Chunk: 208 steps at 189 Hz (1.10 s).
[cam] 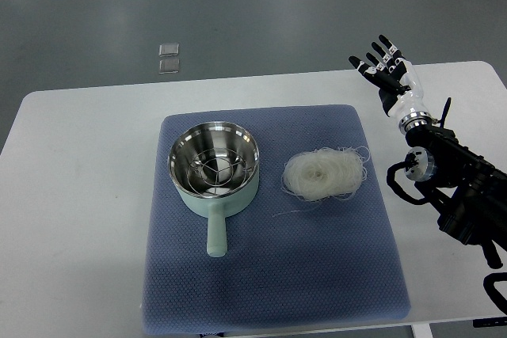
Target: Put vermicelli into pot with right hand
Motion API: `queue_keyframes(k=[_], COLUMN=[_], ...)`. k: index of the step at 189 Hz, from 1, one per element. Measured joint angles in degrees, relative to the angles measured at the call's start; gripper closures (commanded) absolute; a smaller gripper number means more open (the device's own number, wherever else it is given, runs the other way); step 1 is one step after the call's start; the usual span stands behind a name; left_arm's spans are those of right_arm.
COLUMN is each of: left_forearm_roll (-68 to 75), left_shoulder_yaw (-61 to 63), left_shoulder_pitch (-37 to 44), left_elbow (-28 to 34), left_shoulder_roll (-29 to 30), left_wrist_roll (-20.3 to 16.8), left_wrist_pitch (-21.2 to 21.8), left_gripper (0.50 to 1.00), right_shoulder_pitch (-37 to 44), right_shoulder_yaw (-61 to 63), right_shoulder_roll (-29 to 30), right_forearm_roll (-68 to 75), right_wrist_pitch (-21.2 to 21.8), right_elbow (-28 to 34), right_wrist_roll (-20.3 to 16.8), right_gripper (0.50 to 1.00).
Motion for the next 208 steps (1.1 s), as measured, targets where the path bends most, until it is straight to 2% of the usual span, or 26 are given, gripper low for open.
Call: queue_keyframes(k=[208], left_forearm_roll=[-0.01], left_shoulder_yaw=[-0.11], left_shoulder_pitch=[-0.72], left_elbow=[-0.08], left_shoulder_roll=[0.0], left_wrist_roll=[-0.09], left_wrist_pitch=[0.17], left_gripper=[0.5], right_shoulder_pitch=[0.17], right_shoulder_yaw=[-0.03], right_shoulder_roll=[-0.34], right_forearm_roll=[0.0], right_wrist_pitch=[0.36], right_elbow=[0.0], right_wrist_roll=[0.0], right_gripper=[0.572])
